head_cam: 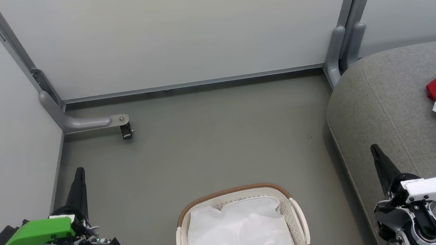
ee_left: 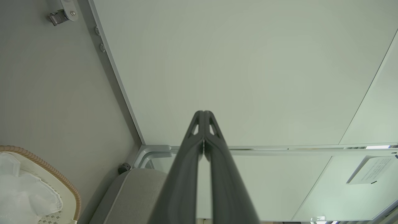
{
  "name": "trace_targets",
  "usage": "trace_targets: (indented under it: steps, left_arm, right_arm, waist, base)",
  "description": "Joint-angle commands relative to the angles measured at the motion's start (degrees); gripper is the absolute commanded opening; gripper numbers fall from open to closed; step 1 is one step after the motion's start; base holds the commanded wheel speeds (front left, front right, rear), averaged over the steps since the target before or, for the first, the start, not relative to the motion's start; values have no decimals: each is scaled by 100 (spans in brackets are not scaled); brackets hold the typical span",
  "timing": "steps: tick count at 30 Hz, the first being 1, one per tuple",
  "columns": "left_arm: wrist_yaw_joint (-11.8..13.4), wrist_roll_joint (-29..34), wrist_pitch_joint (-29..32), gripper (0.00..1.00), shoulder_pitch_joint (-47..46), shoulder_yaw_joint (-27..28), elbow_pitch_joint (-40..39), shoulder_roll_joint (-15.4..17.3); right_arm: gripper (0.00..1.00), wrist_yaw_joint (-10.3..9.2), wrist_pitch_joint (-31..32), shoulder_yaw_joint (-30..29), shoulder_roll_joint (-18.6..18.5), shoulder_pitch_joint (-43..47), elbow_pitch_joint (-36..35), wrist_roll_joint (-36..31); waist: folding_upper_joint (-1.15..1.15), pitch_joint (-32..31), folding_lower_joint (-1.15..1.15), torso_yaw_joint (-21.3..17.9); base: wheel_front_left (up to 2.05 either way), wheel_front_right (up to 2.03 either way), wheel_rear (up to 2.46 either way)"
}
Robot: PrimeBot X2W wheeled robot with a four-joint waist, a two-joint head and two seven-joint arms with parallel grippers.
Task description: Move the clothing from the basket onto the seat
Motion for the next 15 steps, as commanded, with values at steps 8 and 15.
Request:
trace_targets:
  steps: [8, 15]
  left_arm:
    - [2, 18, 8, 0, 67, 30, -6, -1]
    - [2, 23, 12, 0, 66, 34, -6, -3]
  right_arm:
    - [0, -2, 22, -14, -27, 65, -14, 18]
    - [0, -2, 23, -14, -27, 65, -14, 17]
  waist:
    - [0, 0, 0, 0]
    - [0, 0, 0, 0]
  base:
    - [0, 0, 0]
    - [0, 0, 0]
